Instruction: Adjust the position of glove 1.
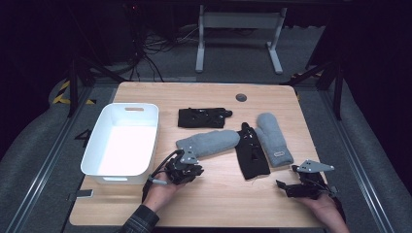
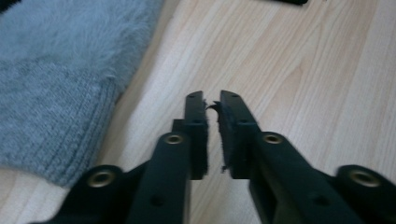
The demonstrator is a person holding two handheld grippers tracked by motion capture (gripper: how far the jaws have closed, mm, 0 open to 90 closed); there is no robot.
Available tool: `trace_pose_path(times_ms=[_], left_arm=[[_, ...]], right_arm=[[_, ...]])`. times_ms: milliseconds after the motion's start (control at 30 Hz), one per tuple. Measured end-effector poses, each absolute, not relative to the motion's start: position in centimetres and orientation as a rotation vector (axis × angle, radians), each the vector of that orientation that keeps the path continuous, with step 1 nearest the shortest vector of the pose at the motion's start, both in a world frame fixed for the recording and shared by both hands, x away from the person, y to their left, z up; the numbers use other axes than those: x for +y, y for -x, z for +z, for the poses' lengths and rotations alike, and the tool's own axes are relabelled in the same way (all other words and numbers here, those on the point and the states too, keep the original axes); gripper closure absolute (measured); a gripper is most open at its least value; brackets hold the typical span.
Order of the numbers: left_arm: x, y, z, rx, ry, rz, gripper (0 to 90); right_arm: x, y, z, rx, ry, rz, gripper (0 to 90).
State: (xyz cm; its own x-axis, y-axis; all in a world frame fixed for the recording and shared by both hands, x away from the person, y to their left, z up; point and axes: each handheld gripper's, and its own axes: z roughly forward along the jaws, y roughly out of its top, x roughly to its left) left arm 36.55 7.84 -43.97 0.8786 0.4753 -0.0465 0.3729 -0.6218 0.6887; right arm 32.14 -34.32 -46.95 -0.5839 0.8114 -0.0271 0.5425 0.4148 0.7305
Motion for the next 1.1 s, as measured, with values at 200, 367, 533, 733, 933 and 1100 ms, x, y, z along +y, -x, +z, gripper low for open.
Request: trace_pose_path(times_ms=[200,367,533,733,933,1100], left_arm=[[7.1,-37.5,-43.2,0.624,-2.311,0.211,89.8],[6.5,-38.7,-42.6,0.640,-2.307,0.227,89.8],[6.1,-39.9,-42.3,0.656,-2.310,0.249,89.8],[5.8,-41.4,-42.2,0.676,-2.306,0.272,89.9],[5.7,-42.8,-42.4,0.716,-2.289,0.287,89.9],[5.6,-44.3,-42.5,0.750,-2.281,0.315,89.8]], right_arm=[[-34.3,-32.1,-47.0,2.298,-1.160,0.979,11.6],[-34.3,-32.1,-47.0,2.298,-1.160,0.979,11.6],[-34.3,-32.1,-47.0,2.298,-1.160,0.979,11.5],[-34.3,-32.1,-47.0,2.298,-1.160,0.979,11.5],[-34.3,-32.1,-47.0,2.298,-1.159,0.980,11.5],[-34.3,-32.1,-47.0,2.298,-1.159,0.980,11.5]])
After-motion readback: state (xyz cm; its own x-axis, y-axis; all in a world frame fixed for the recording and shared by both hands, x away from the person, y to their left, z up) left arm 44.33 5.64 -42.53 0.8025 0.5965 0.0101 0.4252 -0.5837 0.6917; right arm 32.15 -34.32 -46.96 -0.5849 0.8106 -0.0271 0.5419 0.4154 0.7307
